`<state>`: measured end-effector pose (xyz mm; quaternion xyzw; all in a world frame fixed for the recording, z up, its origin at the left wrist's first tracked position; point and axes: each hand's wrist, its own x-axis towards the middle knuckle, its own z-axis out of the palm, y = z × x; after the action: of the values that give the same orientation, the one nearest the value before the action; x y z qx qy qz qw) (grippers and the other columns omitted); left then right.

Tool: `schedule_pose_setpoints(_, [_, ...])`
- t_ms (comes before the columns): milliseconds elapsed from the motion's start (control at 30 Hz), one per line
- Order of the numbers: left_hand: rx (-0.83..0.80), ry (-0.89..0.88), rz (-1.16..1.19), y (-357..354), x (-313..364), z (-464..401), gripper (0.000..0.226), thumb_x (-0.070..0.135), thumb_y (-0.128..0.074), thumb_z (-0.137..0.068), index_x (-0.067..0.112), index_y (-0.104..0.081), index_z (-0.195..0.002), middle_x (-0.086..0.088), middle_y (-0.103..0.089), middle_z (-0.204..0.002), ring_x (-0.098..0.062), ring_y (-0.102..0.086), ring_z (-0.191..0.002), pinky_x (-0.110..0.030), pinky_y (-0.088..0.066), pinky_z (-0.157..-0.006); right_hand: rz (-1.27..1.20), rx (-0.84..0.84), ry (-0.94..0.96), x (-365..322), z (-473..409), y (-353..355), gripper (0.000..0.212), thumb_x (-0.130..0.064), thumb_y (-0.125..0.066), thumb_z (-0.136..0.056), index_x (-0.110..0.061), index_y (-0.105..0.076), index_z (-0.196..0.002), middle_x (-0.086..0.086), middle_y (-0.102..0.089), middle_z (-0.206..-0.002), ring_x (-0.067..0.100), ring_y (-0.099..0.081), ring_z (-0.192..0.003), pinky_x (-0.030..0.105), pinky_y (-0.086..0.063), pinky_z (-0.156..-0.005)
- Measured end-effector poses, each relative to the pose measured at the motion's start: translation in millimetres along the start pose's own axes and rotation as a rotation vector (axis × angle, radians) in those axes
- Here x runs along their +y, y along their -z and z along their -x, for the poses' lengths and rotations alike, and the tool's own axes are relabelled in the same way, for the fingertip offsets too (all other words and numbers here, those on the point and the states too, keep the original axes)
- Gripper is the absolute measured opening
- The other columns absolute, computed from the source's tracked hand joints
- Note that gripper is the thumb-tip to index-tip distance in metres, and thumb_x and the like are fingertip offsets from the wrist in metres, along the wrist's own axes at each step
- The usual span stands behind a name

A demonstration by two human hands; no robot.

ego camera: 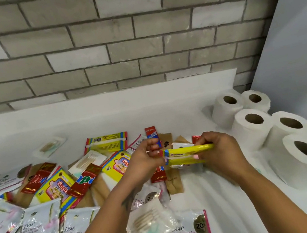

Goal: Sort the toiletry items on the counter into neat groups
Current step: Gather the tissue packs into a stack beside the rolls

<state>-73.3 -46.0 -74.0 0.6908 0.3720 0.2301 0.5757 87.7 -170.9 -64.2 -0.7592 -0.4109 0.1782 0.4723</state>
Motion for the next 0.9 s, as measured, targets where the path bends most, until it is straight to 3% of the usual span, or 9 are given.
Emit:
schedule_pose_setpoints(67, [0.077,0.166,0.127,4,-3,1,0.025,0.001,-0.055,-0.088,0.016,-0.052,-0.107,-0.002,-0.058,-0.097,-0.010,-0.057,-0.077,-0.025,-0.049,-0.066,-0.059,0.111,0.123,4,-2,-12,0.037,0.008,-0.076,-0.063,-0.026,-0.064,-0.058,-0.008,-0.066,-0.082,0.022,-0.063,-0.089,0.029,-0.052,-0.074])
schedule_pose_setpoints(100, [0.097,0.280,0.263,6,-3,1,0.019,0.006,-0.048,-0.092,0.012,-0.052,-0.110,-0.006,-0.059,-0.093,-0.015,-0.058,-0.075,-0.031,-0.051,-0.068,-0.053,0.142,0.212,5,-1,-19,0.039,0.010,-0.077,-0.062,-0.027,-0.063,-0.060,-0.014,-0.063,-0.085,0.020,-0.060,-0.092,0.019,-0.049,-0.075])
schedule_pose_setpoints(167, [0.048,0.463,0.548,10,-3,0,0.024,0.020,-0.036,-0.097,0.007,-0.053,-0.110,-0.014,-0.065,-0.092,-0.025,-0.064,-0.075,-0.040,-0.053,-0.075,-0.065,0.156,0.337,8,1,-34,0.043,0.012,-0.077,-0.059,-0.027,-0.066,-0.076,-0.022,-0.057,-0.093,0.016,-0.053,-0.099,0.008,-0.041,-0.078])
schedule_pose_setpoints(233, [-0.008,0.514,0.632,17,-5,-1,0.033,0.031,-0.035,-0.099,0.006,-0.057,-0.104,-0.016,-0.069,-0.093,-0.027,-0.069,-0.071,-0.041,-0.056,-0.071,-0.109,0.140,0.367,12,1,-49,0.048,0.009,-0.079,-0.059,-0.031,-0.066,-0.082,-0.023,-0.053,-0.101,0.013,-0.048,-0.107,0.016,-0.043,-0.084])
schedule_pose_setpoints(333, [0.050,0.441,0.537,34,-9,-2,0.009,0.011,-0.051,-0.094,0.006,-0.054,-0.101,-0.016,-0.071,-0.090,-0.022,-0.071,-0.063,-0.037,-0.059,-0.059,-0.190,0.111,0.341,9,-2,-67,0.050,0.007,-0.078,-0.060,-0.038,-0.069,-0.078,-0.030,-0.051,-0.109,0.015,-0.047,-0.113,0.025,-0.046,-0.088])
schedule_pose_setpoints(433, [0.148,0.369,0.481,66,-13,-3,0.028,0.005,-0.055,-0.090,0.003,-0.051,-0.118,-0.021,-0.067,-0.111,-0.028,-0.069,-0.079,-0.045,-0.058,-0.072,-0.118,0.064,0.310,-4,-5,-85,0.045,0.006,-0.068,-0.065,-0.032,-0.072,-0.090,-0.019,-0.050,-0.112,0.017,-0.047,-0.117,0.029,-0.045,-0.095])
schedule_pose_setpoints(533, [0.239,0.293,0.441,103,-14,-2,0.031,0.012,-0.057,-0.090,0.001,-0.058,-0.120,-0.021,-0.068,-0.109,-0.033,-0.068,-0.088,-0.055,-0.052,-0.088,0.098,-0.033,0.173,-15,-7,-108,0.058,0.005,-0.069,-0.072,-0.028,-0.060,-0.119,-0.008,-0.049,-0.118,0.014,-0.046,-0.119,0.020,-0.038,-0.097])
schedule_pose_setpoints(733, [0.427,0.226,0.520,159,-20,-1,0.016,0.021,-0.055,-0.093,0.009,-0.062,-0.101,-0.013,-0.072,-0.091,-0.027,-0.071,-0.073,-0.049,-0.057,-0.076,0.413,-0.184,0.042,-42,-16,-159,0.048,-0.029,-0.067,-0.079,-0.021,-0.054,-0.125,0.005,-0.056,-0.126,0.023,-0.050,-0.117,0.032,-0.043,-0.094])
schedule_pose_setpoints(900, [0.453,0.179,0.518,179,-28,1,0.020,0.026,-0.053,-0.094,0.011,-0.061,-0.105,-0.015,-0.070,-0.100,-0.030,-0.069,-0.080,-0.050,-0.053,-0.085,0.612,-0.315,-0.134,-54,-28,-185,0.077,-0.057,-0.068,-0.072,-0.014,-0.043,-0.130,0.008,-0.049,-0.134,0.029,-0.041,-0.126,0.038,-0.042,-0.096])
